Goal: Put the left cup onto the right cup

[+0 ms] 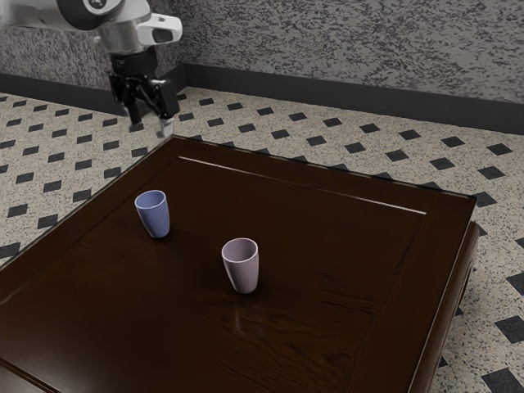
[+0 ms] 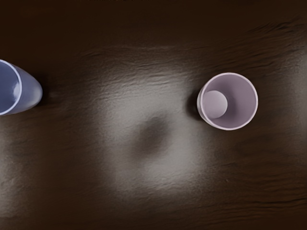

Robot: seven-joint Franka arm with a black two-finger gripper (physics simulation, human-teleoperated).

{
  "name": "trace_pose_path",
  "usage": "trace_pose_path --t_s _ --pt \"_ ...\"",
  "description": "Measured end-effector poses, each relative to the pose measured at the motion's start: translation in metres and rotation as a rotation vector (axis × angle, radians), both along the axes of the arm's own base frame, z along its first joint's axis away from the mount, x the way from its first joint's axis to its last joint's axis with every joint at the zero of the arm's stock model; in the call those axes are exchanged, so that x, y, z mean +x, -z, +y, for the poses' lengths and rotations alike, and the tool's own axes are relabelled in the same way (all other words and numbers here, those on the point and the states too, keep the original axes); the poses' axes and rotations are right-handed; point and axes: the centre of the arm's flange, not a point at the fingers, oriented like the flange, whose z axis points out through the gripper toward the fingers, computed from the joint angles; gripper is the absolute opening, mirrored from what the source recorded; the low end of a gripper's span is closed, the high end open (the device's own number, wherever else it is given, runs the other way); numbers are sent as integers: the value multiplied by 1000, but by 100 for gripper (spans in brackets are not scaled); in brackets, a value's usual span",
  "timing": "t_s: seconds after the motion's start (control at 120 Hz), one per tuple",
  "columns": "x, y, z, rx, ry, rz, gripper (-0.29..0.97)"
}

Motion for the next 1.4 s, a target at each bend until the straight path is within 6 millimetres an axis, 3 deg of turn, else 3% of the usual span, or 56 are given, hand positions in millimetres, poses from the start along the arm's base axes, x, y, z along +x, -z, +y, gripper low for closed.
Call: trace_pose_path --t_s 0.25,0.383,0.683,0.792,1.025,1.4 --pt "3 -1 0 4 -14 -16 68" --pt "14 14 4 26 -22 0 68" --pt "57 74 46 58 -14 28 68" --pt "71 106 60 55 -7 53 68" --pt "96 158 78 48 22 86 68" --pt "130 199 112 51 41 84 68"
